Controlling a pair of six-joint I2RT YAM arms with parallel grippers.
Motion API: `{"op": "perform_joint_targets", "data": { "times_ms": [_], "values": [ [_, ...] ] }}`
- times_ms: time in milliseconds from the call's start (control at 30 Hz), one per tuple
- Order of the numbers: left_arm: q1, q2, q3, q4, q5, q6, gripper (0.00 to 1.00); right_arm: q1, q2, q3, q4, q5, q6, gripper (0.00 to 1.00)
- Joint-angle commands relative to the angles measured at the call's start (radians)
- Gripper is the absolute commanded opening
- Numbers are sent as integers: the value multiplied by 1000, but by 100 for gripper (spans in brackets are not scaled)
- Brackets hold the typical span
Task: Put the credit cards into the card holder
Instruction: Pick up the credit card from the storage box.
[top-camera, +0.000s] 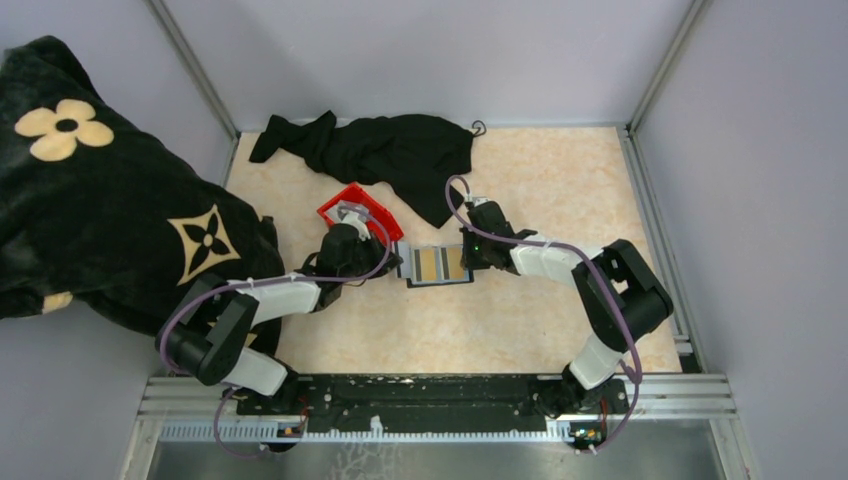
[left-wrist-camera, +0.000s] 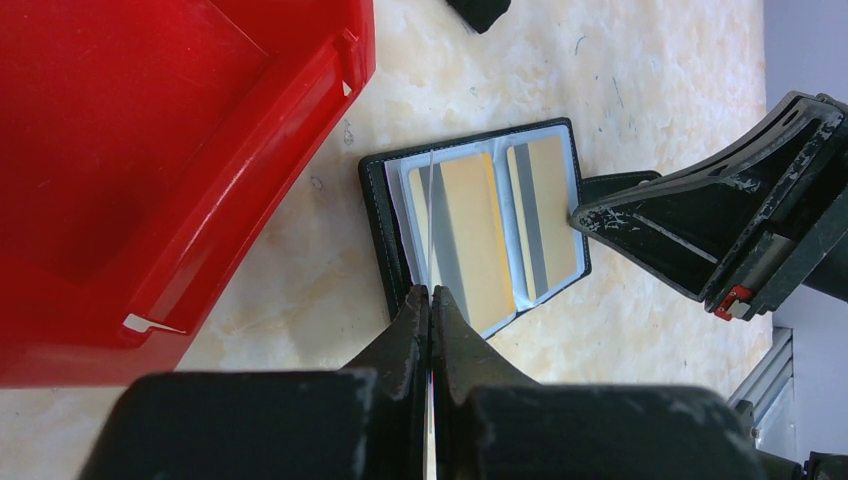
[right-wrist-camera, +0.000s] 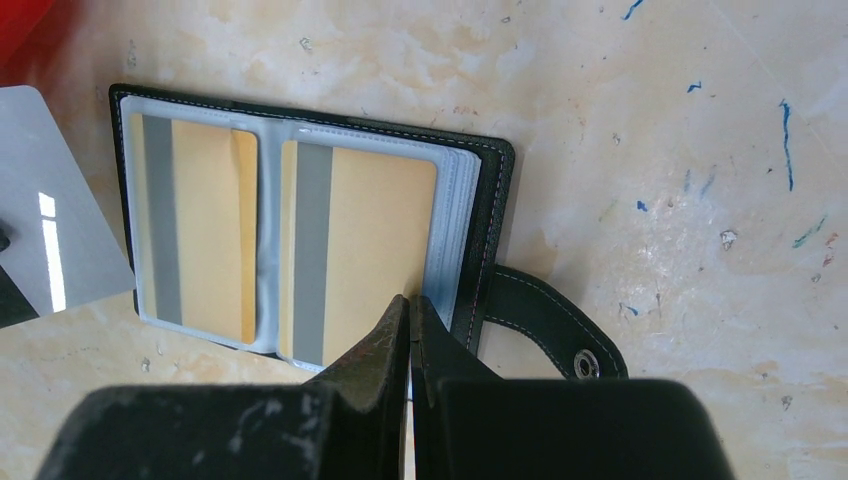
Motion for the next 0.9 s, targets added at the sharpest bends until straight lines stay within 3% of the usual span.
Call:
{"op": "perform_joint_targets", "data": {
  "times_ms": [0,867],
  "values": [
    [10,8,17,39,17,-9,0,-7,6,51,17,5,2,0],
    [14,10,-22,62,13,-36,0,-7,5,43,13,2,0,0]
  ]
}}
